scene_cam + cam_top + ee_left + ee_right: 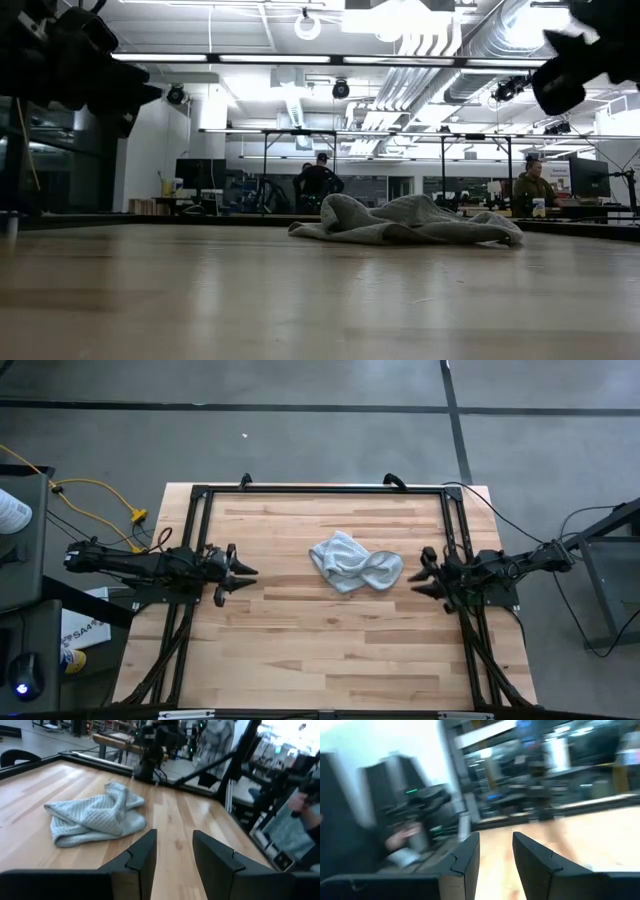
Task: Fold microfiber towels
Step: Fold the gray towel
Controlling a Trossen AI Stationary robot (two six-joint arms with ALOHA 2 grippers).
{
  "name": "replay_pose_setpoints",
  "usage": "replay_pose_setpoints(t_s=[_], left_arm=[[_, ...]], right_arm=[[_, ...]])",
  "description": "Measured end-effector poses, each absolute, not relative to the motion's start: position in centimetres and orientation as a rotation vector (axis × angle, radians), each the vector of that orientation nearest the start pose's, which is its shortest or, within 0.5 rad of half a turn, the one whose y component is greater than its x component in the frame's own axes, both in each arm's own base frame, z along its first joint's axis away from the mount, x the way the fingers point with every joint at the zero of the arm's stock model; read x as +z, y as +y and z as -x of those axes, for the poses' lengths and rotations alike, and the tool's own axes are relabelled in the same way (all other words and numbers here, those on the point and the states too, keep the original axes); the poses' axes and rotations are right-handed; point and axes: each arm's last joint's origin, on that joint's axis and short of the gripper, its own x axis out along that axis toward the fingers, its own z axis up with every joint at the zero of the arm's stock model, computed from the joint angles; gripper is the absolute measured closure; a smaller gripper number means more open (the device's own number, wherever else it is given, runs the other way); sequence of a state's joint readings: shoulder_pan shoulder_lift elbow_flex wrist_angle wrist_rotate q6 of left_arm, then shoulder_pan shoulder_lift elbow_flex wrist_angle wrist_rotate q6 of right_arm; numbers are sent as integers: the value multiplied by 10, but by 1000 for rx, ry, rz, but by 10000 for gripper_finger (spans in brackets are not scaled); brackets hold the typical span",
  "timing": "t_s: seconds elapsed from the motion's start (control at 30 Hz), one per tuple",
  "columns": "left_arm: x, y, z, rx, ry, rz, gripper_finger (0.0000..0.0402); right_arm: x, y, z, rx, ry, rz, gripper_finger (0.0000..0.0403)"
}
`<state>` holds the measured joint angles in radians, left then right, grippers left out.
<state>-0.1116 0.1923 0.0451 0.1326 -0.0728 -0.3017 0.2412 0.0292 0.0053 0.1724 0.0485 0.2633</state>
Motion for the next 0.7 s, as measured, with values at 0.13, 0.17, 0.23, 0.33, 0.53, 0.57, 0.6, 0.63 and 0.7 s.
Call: replay_pose_setpoints(t_s=[0.13,0.17,0.23,0.33,0.53,0.57,0.6,0.63,0.7], left_arm=[[174,-9,-110,9,37,308,274],[173,-9,-110,10,43,307,274],[174,-9,-112,6,36,308,274],[178,-10,-116,-19,16,301,274],[190,-12,-128,-6,84,238,275],[190,-12,-132,-3,104,226,275],[191,-12,-135,4,121,212,275],[192,-12,-139,17,139,195,274],[195,-12,-147,49,170,156,275]], right_arm=[[176,18,-100,56,-92,-285,292],[175,17,-101,32,-85,-284,292],[175,17,-104,12,-85,-284,292],[177,16,-109,-2,-91,-288,292],[185,15,-126,-64,0,-264,292],[187,14,-130,-76,23,-258,292],[188,14,-134,-86,45,-251,292],[189,14,-139,-96,69,-240,292],[192,13,-148,-111,108,-209,292]])
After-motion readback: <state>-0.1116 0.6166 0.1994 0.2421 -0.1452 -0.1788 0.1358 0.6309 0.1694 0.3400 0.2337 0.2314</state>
